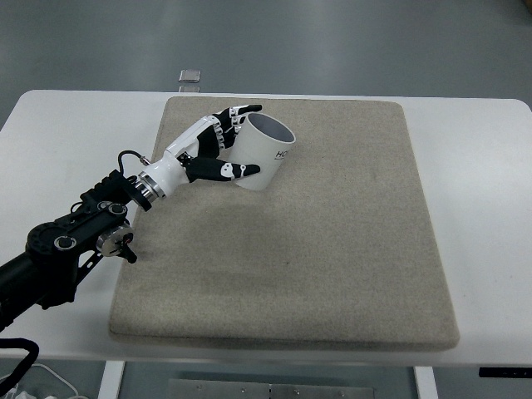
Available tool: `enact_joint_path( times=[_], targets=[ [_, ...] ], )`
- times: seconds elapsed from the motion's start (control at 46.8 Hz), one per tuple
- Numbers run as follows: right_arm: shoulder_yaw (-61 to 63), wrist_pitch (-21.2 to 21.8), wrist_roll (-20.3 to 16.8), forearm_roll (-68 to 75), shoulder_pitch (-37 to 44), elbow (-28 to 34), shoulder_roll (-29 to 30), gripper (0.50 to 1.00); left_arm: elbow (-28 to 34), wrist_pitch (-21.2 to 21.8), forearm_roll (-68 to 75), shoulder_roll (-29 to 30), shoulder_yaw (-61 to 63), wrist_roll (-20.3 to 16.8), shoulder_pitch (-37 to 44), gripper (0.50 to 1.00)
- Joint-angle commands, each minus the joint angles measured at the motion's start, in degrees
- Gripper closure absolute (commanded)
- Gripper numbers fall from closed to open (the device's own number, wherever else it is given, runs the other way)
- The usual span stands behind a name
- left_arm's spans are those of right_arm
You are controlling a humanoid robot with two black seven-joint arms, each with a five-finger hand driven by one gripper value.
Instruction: Flip white cup upright
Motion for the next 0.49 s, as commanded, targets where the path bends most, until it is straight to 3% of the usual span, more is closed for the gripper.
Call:
enact_joint_path(
  times=[0.0,0.085,0.214,0.342,0.47],
  targets=[
    [0.0,0.0,0.01,0.0,0.01,0.0,0.0,0.57,0.0,-0.04,0.02,0.0,0.09,0.0,0.09,1.0],
    [0.0,0.0,0.01,0.0,0.01,0.0,0.0,0.572,0.0,-0.13,0.02,0.0,0.09,0.0,0.18,1.0],
    [0.0,0.0,0.01,0.0,0.01,0.0,0.0,0.57,0.0,-0.3,0.02,0.09,0.09,0.0,0.18,0.849],
    [0.0,0.0,0.01,0.0,0.01,0.0,0.0,0.57,0.0,-0.83,0.02,0.26,0.09,0.0,0.26,0.802],
    [0.0,0.0,0.01,0.0,0.01,0.0,0.0,0.57,0.0,-0.92,0.02,0.35,0.09,0.0,0.88,0.799]
  ],
)
